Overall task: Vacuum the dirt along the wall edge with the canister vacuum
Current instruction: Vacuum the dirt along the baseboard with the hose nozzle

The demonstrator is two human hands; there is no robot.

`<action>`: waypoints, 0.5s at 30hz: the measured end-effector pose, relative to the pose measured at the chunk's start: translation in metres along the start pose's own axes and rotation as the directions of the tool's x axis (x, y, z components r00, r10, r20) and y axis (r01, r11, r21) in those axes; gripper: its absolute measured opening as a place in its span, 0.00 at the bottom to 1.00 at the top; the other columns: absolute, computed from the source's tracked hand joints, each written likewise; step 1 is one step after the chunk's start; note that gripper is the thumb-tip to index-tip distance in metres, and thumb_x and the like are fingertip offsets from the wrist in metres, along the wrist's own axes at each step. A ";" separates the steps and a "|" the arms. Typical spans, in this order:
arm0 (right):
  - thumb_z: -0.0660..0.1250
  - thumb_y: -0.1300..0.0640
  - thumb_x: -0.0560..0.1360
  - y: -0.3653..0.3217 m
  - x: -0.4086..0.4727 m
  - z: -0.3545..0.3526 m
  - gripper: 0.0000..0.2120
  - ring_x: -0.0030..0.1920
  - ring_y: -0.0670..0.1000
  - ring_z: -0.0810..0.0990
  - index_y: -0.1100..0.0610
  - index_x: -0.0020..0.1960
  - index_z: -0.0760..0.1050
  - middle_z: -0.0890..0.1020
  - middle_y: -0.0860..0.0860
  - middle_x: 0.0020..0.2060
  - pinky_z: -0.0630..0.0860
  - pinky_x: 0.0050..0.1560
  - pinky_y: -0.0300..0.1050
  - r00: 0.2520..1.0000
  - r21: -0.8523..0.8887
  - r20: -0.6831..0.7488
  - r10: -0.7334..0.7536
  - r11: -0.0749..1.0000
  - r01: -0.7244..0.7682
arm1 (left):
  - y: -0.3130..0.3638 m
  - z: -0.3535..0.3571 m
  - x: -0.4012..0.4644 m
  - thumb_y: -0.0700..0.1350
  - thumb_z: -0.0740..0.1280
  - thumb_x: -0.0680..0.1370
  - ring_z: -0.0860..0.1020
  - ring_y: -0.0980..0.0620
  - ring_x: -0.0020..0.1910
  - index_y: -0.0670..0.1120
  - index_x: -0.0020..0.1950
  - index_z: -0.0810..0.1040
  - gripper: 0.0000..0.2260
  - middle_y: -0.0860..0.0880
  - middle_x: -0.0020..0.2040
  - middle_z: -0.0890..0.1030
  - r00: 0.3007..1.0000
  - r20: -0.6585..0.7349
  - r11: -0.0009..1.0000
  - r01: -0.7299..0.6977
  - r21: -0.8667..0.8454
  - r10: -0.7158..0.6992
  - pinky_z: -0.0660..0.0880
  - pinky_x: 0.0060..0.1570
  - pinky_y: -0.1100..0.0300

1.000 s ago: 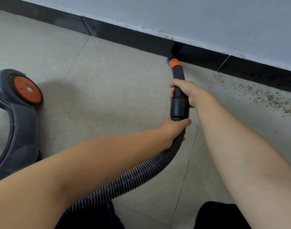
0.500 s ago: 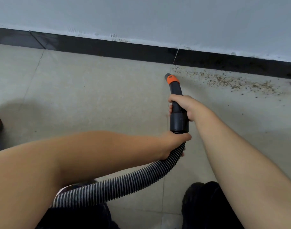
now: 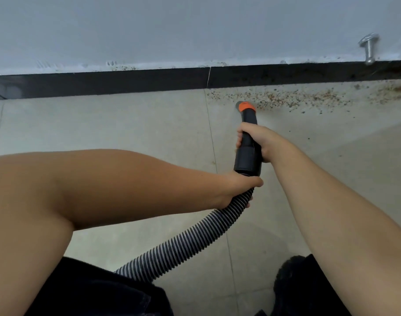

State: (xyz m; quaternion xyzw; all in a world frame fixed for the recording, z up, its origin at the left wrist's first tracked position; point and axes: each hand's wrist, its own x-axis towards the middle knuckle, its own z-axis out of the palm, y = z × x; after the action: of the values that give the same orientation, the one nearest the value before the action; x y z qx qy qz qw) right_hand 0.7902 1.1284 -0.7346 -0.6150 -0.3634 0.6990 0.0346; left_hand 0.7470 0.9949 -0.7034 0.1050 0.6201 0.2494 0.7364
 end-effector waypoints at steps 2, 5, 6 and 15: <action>0.65 0.61 0.73 -0.007 0.001 0.017 0.03 0.23 0.49 0.77 0.59 0.42 0.70 0.77 0.52 0.24 0.79 0.36 0.44 0.999 -0.098 0.046 0.009 0.995 -0.005 | -0.002 -0.006 0.000 0.45 0.67 0.77 0.74 0.51 0.29 0.44 0.46 0.69 0.08 0.46 0.36 0.74 1.000 0.000 0.998 0.002 -0.070 -0.002 0.73 0.22 0.66; 0.66 0.61 0.71 -0.013 0.004 0.040 0.05 0.25 0.49 0.78 0.59 0.44 0.70 0.78 0.52 0.26 0.80 0.36 0.43 0.995 -0.235 0.100 0.014 0.972 0.010 | -0.009 -0.014 0.002 0.45 0.67 0.77 0.74 0.51 0.29 0.44 0.47 0.70 0.07 0.46 0.36 0.74 0.999 -0.030 0.987 -0.016 -0.163 0.011 0.73 0.24 0.66; 0.66 0.61 0.71 -0.014 0.005 0.045 0.05 0.25 0.49 0.78 0.59 0.45 0.70 0.78 0.52 0.26 0.80 0.35 0.43 0.994 -0.256 0.109 0.011 0.966 0.017 | -0.011 -0.015 0.004 0.45 0.67 0.77 0.74 0.51 0.29 0.44 0.47 0.70 0.07 0.46 0.36 0.74 0.999 -0.050 0.983 -0.028 -0.179 0.019 0.73 0.25 0.65; 0.65 0.62 0.73 0.003 0.007 0.004 0.03 0.22 0.49 0.76 0.59 0.43 0.71 0.77 0.52 0.24 0.79 0.31 0.42 1.000 -0.056 0.022 0.021 0.998 -0.019 | -0.013 0.005 0.016 0.44 0.68 0.76 0.73 0.50 0.29 0.44 0.46 0.70 0.07 0.46 0.35 0.74 1.000 -0.010 0.999 -0.009 -0.050 0.008 0.73 0.29 0.62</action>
State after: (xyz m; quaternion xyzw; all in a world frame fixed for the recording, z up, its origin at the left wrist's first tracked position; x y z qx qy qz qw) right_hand 0.7863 1.1283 -0.7424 -0.6114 -0.3771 0.6957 0.0063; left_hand 0.7562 0.9922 -0.7223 0.0879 0.6167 0.2684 0.7348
